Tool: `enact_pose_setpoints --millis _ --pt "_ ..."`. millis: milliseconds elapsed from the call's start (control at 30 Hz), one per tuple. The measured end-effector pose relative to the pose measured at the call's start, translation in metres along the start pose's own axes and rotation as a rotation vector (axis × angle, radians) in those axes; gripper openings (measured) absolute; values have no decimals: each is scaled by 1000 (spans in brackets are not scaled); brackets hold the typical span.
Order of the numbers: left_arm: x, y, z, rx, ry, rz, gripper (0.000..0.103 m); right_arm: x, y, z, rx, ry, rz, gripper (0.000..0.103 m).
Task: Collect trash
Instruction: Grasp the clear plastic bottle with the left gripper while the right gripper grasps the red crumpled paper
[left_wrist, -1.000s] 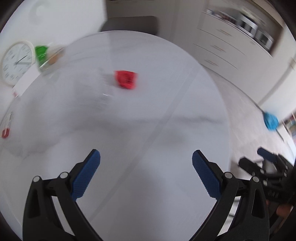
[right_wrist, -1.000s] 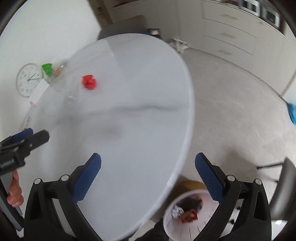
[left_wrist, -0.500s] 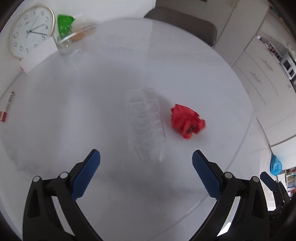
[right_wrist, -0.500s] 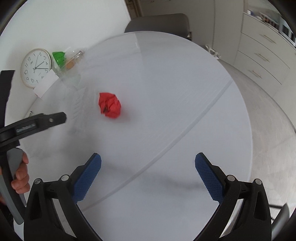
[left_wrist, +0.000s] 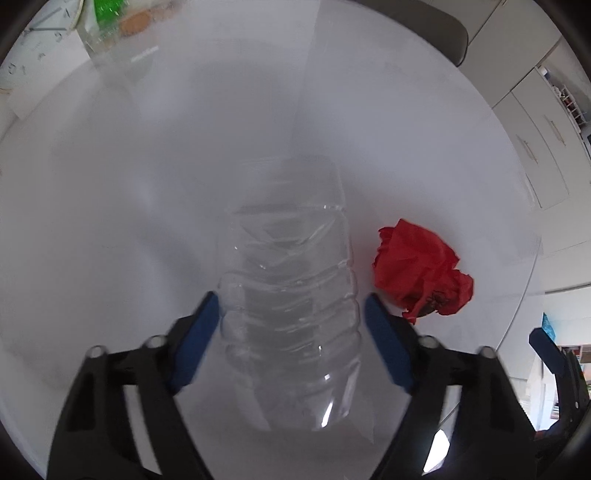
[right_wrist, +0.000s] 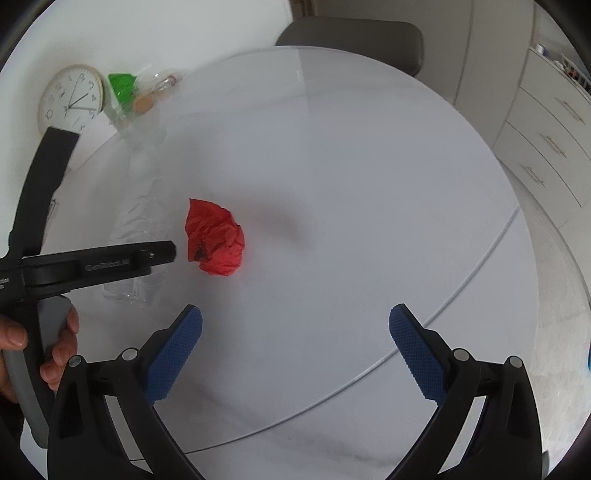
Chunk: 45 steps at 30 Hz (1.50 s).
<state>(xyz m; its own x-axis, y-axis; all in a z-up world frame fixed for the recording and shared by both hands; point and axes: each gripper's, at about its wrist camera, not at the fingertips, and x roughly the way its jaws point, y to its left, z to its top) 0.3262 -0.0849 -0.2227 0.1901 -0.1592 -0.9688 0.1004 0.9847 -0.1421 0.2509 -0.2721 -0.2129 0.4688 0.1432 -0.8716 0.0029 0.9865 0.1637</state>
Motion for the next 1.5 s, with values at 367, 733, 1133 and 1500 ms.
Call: enact_pose_setpoints --millis 367,733,1133,1500 --pt "-23 19 -13 35 -49 10 62 30 35 26 -207 13 40 101" --pt "-61 40 -25 -15 -101 83 62 69 70 47 -298 85 22 50" --pt "-101 22 -54 67 -150 65 62 13 59 12 -192 44 37 44" --pt "-151 -36 -162 373 -135 -38 62 -120 5 -150 56 -24 -1 44"
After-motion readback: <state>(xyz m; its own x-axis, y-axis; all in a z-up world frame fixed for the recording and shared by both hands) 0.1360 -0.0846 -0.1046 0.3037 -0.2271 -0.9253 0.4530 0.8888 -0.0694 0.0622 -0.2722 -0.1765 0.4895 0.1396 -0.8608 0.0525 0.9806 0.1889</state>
